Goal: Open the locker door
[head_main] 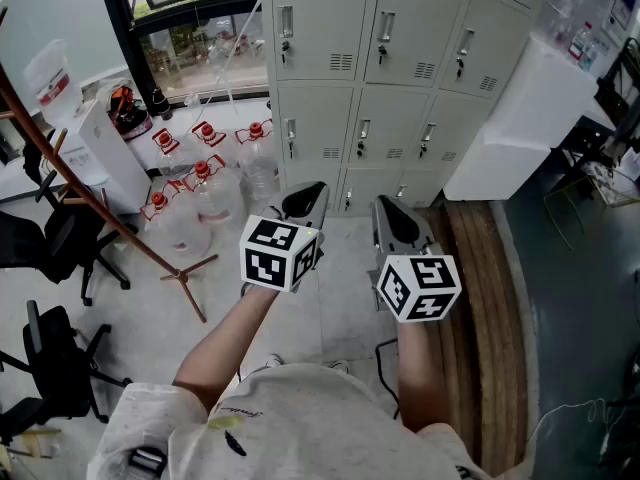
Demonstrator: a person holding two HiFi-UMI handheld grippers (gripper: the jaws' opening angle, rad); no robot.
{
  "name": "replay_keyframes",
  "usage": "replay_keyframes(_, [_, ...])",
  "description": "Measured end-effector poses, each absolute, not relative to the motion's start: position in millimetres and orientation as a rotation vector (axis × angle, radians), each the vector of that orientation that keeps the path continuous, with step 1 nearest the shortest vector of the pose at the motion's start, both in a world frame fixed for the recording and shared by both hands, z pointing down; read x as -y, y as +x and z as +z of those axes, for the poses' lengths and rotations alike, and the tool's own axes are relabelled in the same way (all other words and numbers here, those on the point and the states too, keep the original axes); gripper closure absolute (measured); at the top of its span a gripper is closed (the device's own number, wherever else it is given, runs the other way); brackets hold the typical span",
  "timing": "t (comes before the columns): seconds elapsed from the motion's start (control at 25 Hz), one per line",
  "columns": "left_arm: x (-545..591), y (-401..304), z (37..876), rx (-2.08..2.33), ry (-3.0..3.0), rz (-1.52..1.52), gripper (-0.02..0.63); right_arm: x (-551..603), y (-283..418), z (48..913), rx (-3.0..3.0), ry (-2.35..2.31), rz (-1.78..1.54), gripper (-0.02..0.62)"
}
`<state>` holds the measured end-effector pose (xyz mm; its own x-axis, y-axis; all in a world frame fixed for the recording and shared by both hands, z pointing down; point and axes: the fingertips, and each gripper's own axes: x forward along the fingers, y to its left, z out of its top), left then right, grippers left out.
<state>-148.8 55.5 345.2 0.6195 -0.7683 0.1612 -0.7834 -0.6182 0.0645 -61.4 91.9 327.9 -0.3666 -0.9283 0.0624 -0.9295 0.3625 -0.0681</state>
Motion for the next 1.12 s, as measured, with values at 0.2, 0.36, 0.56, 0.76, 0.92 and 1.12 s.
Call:
replay_keyframes(0.2, [-55.7,-139.1,346.6,1.307,2.696,0.182,0.6,-92.7,-52.8,330.4,2.615,1.737,0.187,0.597])
replay_keyframes(0.36, [-55.4,-127.4,349.9,1.311,2.686,0.19,0.6,-91.0,-38.1,335.8,2.617,1.736,0.214,0.597])
replay_keyframes(0.56, [-54.9,-111.3,351.3,1.333,2.676,0.199,0.6,-89.3,-21.1,338.1,2.635,1.714,0.219,0.597])
replay_keyframes(0.76, [-51.4,-93.2,350.4,1.359,2.671,0.218,0.6,-85.2,-3.0,337.3,2.663,1.692,0.223,0.597])
replay_keyframes(0.92, [-50.7,-78.7,352.1,1.372,2.667,0.227,0.6,-84.4,10.6,338.8,2.677,1.673,0.223,0.597])
replay_keyframes(1.12, [-45.3,-61.3,352.1,1.375,2.66,0.228,0.6,-83.3,26.2,337.8,2.679,1.66,0.203,0.597])
